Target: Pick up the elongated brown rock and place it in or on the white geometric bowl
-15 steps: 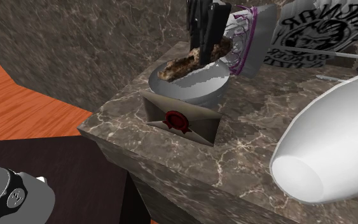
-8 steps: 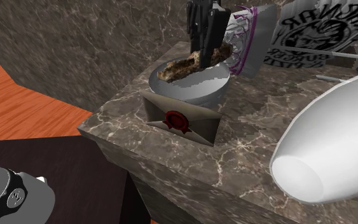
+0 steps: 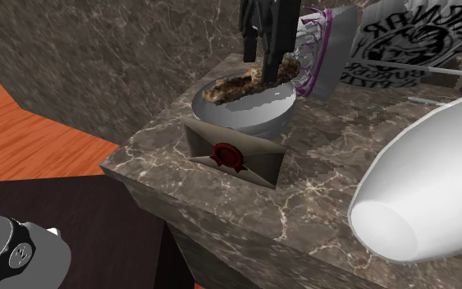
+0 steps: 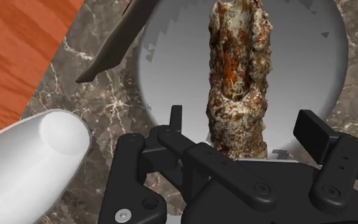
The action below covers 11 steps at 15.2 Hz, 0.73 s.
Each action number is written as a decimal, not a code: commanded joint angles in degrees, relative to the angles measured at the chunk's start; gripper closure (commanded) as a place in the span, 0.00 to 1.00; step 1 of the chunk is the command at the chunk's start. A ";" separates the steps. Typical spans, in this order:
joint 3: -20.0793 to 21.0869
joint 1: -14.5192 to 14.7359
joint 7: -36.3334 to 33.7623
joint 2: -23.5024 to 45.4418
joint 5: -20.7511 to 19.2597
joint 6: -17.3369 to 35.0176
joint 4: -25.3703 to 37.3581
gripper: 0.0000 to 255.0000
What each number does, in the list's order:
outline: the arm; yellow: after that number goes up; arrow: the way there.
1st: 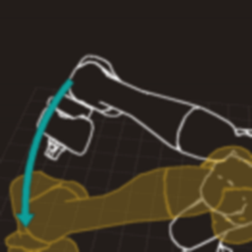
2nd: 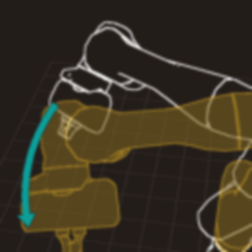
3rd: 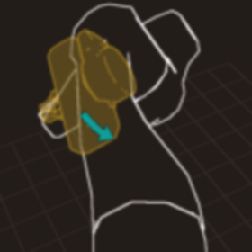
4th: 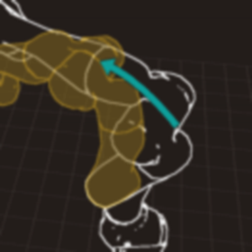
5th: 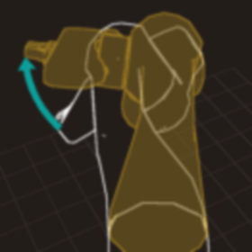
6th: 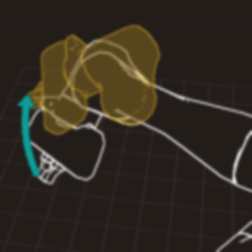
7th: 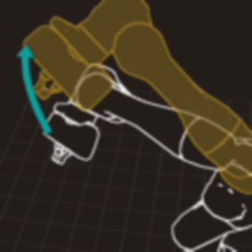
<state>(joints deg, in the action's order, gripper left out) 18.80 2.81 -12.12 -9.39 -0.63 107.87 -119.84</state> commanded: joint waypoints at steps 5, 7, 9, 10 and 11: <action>-0.03 0.01 0.14 -0.35 0.12 -6.45 6.10 0.00; -0.03 0.01 0.14 -0.34 0.12 -6.45 6.11 0.00; -0.03 0.01 0.14 -0.34 0.12 -6.45 6.11 0.00; -0.03 0.01 0.14 -0.34 0.12 -6.45 6.11 0.00; -0.03 0.01 0.14 -0.34 0.12 -6.45 6.11 0.00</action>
